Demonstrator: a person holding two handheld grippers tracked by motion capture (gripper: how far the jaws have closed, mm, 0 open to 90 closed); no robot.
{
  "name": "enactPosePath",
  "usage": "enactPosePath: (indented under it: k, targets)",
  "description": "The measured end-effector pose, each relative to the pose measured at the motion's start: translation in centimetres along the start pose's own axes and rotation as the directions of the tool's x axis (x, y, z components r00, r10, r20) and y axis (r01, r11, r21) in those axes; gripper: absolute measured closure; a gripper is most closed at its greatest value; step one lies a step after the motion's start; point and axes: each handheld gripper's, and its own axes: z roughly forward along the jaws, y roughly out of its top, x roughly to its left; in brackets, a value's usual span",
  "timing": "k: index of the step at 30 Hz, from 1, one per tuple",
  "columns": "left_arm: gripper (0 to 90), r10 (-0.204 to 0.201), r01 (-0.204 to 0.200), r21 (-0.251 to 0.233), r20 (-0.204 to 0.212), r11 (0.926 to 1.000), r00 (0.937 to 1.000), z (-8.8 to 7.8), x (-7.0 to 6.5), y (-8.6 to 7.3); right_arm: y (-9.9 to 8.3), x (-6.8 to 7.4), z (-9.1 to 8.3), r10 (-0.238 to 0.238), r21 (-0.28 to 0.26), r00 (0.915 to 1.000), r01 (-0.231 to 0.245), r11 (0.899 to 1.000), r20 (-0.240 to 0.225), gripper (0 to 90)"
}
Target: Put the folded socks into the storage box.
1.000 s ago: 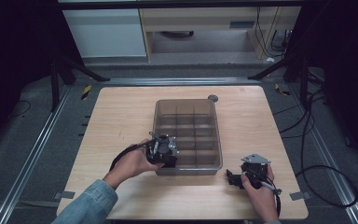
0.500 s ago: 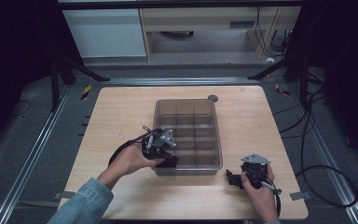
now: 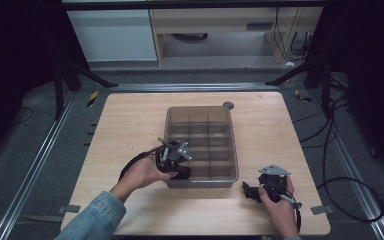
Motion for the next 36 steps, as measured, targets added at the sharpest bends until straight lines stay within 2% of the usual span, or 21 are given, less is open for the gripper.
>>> enactPosePath:
  k: [3,10,16,20,22,27,30,36]
  targets:
    - [89.9,0.003,-0.003,0.021,-0.014,0.9998,0.9999,0.3,0.0,0.0,0.0,0.0,0.0,0.000,0.000,1.0000,0.000,1.000,0.000,0.4]
    - [90.0,-0.005,0.005,0.044,0.004,0.9990,1.0000,1.0,0.3,0.0,0.0,0.0,0.0,0.000,0.000,1.0000,0.000,1.000,0.000,0.4]
    - [90.0,0.014,-0.014,0.091,-0.006,0.9958,0.9999,1.5,0.1,0.5,0.0,0.0,0.0,0.000,0.000,1.0000,0.000,1.000,0.001,0.4]
    - [90.0,0.011,-0.012,0.118,0.015,0.9930,0.9998,1.8,0.3,0.8,0.0,0.1,0.0,0.001,0.000,1.0000,-0.001,1.000,0.002,0.4]
    - [90.0,0.004,-0.006,0.119,0.022,0.9929,0.9997,2.0,0.4,0.8,0.0,0.1,0.0,0.000,0.000,1.0000,0.000,1.000,0.002,0.4]
    - [90.0,0.023,-0.025,0.122,0.010,0.9922,0.9997,1.9,0.2,0.8,0.0,0.1,0.0,-0.003,0.000,1.0000,0.003,1.000,0.002,0.4]
    - [90.0,0.015,-0.016,0.100,0.009,0.9948,0.9998,1.7,0.2,0.6,0.0,0.1,0.0,-0.001,0.001,1.0000,0.001,1.000,0.000,0.4]
    - [90.0,0.032,-0.033,0.082,0.010,0.9961,0.9994,1.6,0.2,0.3,0.0,0.1,0.0,-0.001,0.001,1.0000,0.001,1.000,-0.001,0.4]
